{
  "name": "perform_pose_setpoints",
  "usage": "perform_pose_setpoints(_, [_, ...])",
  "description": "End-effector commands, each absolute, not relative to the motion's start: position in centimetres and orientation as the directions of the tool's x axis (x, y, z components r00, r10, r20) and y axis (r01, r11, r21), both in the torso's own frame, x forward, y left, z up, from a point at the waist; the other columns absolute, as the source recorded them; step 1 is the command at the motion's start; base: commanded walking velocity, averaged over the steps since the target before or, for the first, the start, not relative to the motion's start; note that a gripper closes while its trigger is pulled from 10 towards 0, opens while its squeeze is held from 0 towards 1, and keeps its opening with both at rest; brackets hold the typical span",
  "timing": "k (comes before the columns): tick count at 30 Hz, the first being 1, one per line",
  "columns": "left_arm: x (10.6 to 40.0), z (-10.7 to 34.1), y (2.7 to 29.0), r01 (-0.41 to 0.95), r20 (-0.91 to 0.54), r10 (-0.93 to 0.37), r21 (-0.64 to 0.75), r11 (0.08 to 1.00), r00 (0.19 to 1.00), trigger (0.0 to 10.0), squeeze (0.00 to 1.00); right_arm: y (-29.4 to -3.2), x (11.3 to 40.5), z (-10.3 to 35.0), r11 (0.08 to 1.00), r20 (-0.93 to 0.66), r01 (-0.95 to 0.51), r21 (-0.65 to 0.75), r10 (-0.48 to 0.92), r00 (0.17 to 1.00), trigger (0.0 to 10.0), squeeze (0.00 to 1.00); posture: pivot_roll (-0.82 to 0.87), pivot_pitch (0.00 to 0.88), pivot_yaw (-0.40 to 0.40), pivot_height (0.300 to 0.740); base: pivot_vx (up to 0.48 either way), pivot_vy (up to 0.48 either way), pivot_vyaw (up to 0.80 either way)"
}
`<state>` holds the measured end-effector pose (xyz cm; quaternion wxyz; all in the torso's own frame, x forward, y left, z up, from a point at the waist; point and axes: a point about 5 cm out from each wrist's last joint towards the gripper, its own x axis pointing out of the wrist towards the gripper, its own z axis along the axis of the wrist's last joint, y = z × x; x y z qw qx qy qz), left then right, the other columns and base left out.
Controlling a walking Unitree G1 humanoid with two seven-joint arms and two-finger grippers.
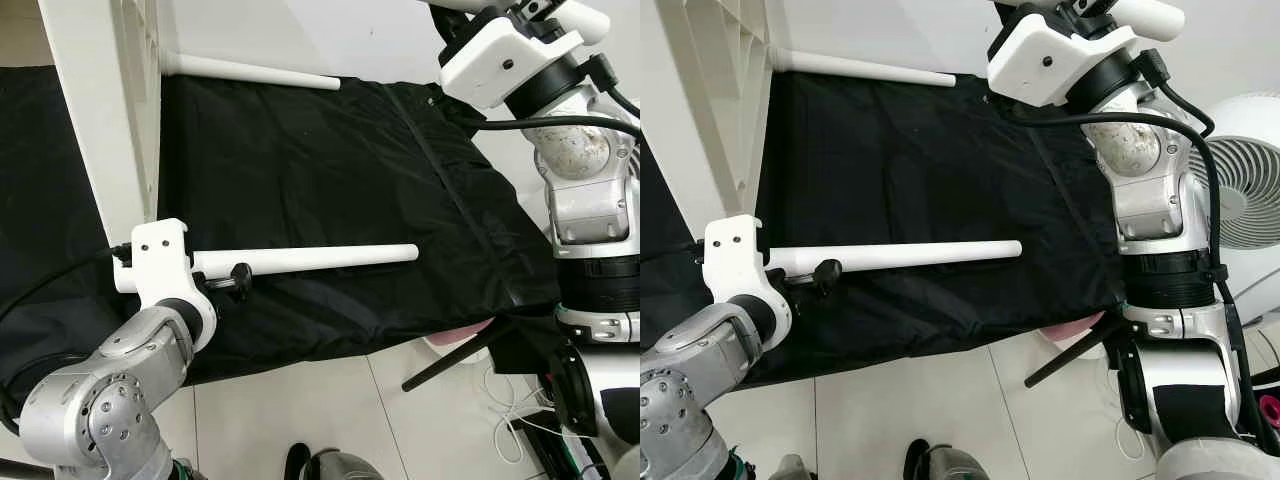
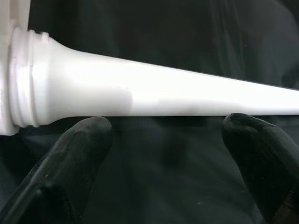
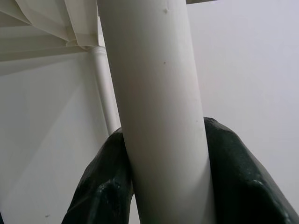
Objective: Building children table
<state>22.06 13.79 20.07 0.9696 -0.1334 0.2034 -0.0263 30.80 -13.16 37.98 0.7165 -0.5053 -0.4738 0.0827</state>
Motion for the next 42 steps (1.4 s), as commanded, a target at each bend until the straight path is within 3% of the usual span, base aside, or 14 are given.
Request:
perform_pose_setpoints(1, [21.0,17.9,12.0,0.076,-0.465,-0.204,-0.28,0.957,0.862,10.0,0.97,-13.5,29.8,40.1,0.652,0.738,0.357,-0.669,0.523,0.427,10.0,0.0,0.05,0.142,-0.116,0.74,0.0,0.0,0.0])
perform_pose_setpoints(6, [20.7,18.5,11.5,0.213,-0.407,-0.273,-0.187,0.959,0.872,10.0,1.0,-12.8,29.8,39.3,0.637,0.706,0.317,-0.703,0.566,0.426,10.0,0.0,0.05,0.142,-0.118,0.74,0.0,0.0,0.0])
perform_pose_setpoints(7, [20.6,18.7,11.4,0.23,-0.395,-0.286,-0.184,0.956,0.873,10.0,1.0,-12.8,29.8,39.2,0.639,0.704,0.309,-0.704,0.57,0.425,10.0,1.0,0.05,0.142,-0.12,0.74,0.0,0.0,0.0])
perform_pose_setpoints(15, [20.5,19.1,10.8,0.285,-0.361,-0.325,-0.161,0.945,0.874,10.0,1.0,-12.8,29.7,38.9,0.626,0.703,0.327,-0.708,0.575,0.419,10.0,1.0,0.05,0.133,-0.122,0.74,0.0,0.0,0.0])
perform_pose_setpoints(16, [20.5,19.1,10.8,0.286,-0.359,-0.325,-0.158,0.945,0.875,10.0,1.0,-12.9,29.7,38.8,0.621,0.701,0.332,-0.71,0.576,0.42,10.0,0.71,0.05,0.133,-0.122,0.74,0.0,0.0,0.0])
perform_pose_setpoints(18, [20.5,19.1,10.8,0.287,-0.358,-0.325,-0.156,0.945,0.875,10.0,1.0,-12.9,29.7,38.7,0.618,0.7,0.335,-0.711,0.577,0.421,10.0,0.71,0.05,0.131,-0.121,0.74,0.0,0.0,0.0])
perform_pose_setpoints(19, [20.5,19.0,10.8,0.289,-0.357,-0.323,-0.145,0.946,0.877,10.0,1.0,-12.9,29.7,38.6,0.614,0.697,0.337,-0.714,0.578,0.425,10.0,0.0,0.05,0.13,-0.121,0.74,0.0,0.0,0.0])
perform_pose_setpoints(29, [20.5,18.9,11.2,0.311,-0.312,-0.317,-0.072,0.948,0.896,10.0,0.93,-13.9,29.3,36.7,0.586,0.676,0.346,-0.733,0.567,0.47,10.0,0.0,0.05,0.121,-0.117,0.74,0.0,0.0,0.0])
perform_pose_setpoints(31, [20.7,19.0,11.4,0.306,-0.302,-0.311,-0.067,0.95,0.901,10.0,0.81,-14.1,29.1,36.2,0.586,0.676,0.347,-0.732,0.561,0.479,10.0,0.0,0.05,0.119,-0.115,0.74,0.0,0.0,0.0])
perform_pose_setpoints(32, [20.8,19.0,11.5,0.299,-0.295,-0.305,-0.064,0.952,0.905,10.0,0.57,-14.3,29.0,35.8,0.59,0.681,0.353,-0.726,0.546,0.488,10.0,0.0,0.05,0.116,-0.111,0.74,0.0,0.0,0.0])
perform_pose_setpoints(34, [20.9,19.0,11.7,0.295,-0.293,-0.298,-0.056,0.954,0.909,10.0,0.42,-14.5,28.8,35.5,0.594,0.689,0.364,-0.718,0.531,0.492,10.0,0.0,0.05,0.116,-0.11,0.74,0.0,0.0,0.0])
perform_pose_setpoints(36, [21.1,19.0,11.8,0.292,-0.289,-0.293,-0.048,0.955,0.911,10.0,0.39,-14.6,28.7,35.2,0.597,0.698,0.376,-0.709,0.517,0.495,10.0,0.0,0.05,0.115,-0.109,0.74,0.0,0.0,0.0])
perform_pose_setpoints(37, [21.3,18.7,11.9,0.297,-0.296,-0.293,-0.031,0.954,0.909,10.0,0.24,-15.0,28.2,34.4,0.611,0.716,0.391,-0.688,0.486,0.501,10.0,0.0,0.05,0.112,-0.105,0.74,0.0,0.0,0.0])
perform_pose_setpoints(42, [21.5,18.3,12.1,0.306,-0.299,-0.299,-0.022,0.952,0.906,10.0,0.2,-15.1,27.6,33.2,0.633,0.719,0.375,-0.677,0.458,0.523,10.0,0.0,0.05,0.108,-0.096,0.74,0.0,0.0,0.0])
